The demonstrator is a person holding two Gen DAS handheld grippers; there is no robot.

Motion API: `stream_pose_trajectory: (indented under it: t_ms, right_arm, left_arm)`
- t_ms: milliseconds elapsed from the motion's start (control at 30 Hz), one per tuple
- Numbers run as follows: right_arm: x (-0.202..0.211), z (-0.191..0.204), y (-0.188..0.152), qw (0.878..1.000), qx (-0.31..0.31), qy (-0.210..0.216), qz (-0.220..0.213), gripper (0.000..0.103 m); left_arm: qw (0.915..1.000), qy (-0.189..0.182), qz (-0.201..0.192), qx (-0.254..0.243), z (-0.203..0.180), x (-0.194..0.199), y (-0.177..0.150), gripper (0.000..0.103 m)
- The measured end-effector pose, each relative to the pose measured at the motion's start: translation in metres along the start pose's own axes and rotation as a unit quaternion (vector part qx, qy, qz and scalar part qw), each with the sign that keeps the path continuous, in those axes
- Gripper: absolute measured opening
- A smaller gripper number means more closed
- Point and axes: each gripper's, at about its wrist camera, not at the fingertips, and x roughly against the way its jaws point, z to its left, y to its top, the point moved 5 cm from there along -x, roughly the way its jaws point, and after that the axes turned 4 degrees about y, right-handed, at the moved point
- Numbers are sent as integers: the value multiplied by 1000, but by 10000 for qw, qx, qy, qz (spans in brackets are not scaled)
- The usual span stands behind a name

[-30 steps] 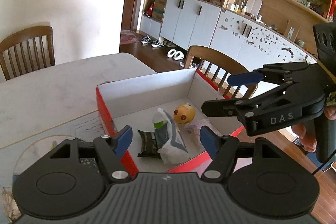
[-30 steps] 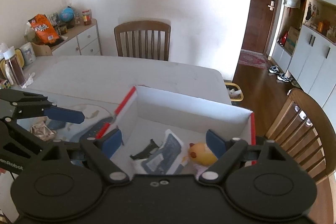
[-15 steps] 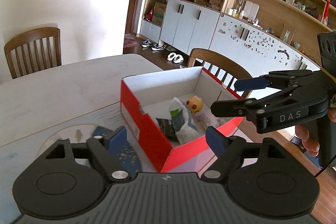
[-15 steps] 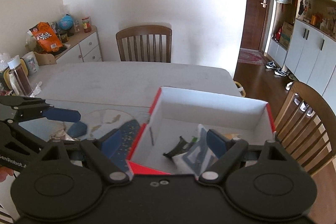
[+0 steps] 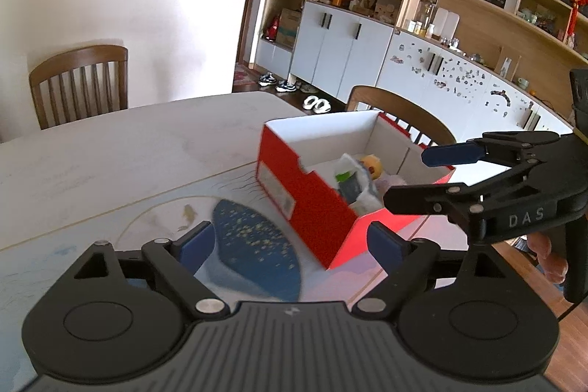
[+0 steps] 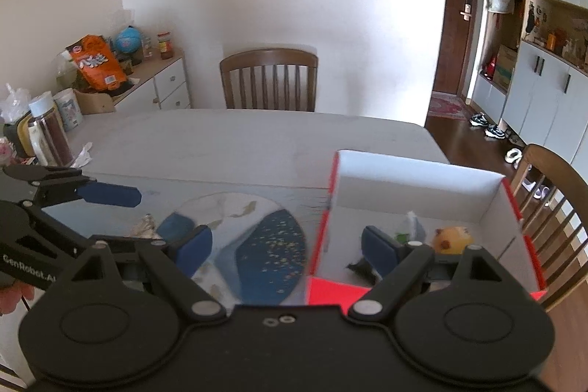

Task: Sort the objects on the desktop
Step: 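Withdraw both tools from the box back toward the table, then grasp the white sausage packet with the left tool while the right tool grasps the blue-white packet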

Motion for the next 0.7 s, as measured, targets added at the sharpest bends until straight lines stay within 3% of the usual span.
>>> stream_pose_trajectory:
  t_ms: [33,67,467,700]
  right_arm:
    - [-2,6,-1,10000,33,9,-2,89]
    - [-3,12,-2,10000,78,35,-11,89]
    - [-25,62,-13,9996,199,164,119,89]
    - [-37,80,-25,9989,260,265,300,89]
  left_arm:
    - [10000,32,-8,-30,5,2,-3,102]
    - [10000,73,-20,-53,9,4,-7,103]
    - [9987,444,-10,252,75,33,-42,103]
    - [9968,769,47,194,100,38,-62,103]
